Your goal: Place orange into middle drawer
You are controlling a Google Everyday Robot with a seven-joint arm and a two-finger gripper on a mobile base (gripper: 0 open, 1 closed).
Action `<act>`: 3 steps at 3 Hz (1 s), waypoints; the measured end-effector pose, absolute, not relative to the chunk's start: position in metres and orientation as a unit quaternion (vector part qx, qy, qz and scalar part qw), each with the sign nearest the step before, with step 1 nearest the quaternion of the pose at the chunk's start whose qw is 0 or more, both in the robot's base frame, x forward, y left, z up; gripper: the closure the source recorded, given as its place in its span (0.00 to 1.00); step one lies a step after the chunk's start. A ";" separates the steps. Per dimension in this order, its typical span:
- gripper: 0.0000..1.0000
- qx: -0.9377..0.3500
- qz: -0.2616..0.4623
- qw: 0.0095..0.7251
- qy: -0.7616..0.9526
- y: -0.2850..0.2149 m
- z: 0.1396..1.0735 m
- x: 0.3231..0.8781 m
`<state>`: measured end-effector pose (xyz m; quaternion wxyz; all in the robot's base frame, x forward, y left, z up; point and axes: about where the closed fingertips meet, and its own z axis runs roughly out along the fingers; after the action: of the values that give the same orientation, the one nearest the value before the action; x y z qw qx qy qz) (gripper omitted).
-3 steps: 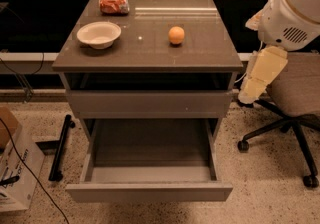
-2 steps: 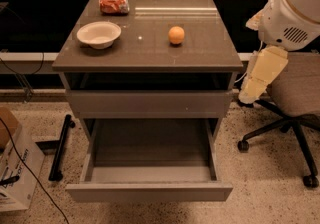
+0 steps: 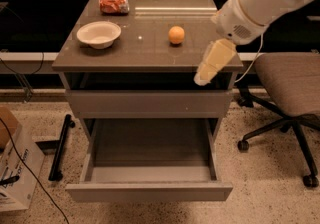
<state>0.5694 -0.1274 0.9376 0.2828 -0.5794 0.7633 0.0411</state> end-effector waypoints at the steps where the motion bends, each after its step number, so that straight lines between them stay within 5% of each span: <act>1: 0.00 -0.570 0.066 0.305 0.760 -0.099 0.923 0.617; 3: 0.00 -0.560 0.108 0.323 0.755 -0.071 0.892 0.722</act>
Offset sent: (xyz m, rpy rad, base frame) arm 0.1558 0.0640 -0.0434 0.1858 0.0104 -0.0011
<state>0.7224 -0.0713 0.8922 0.3230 -0.5602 0.7551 0.1082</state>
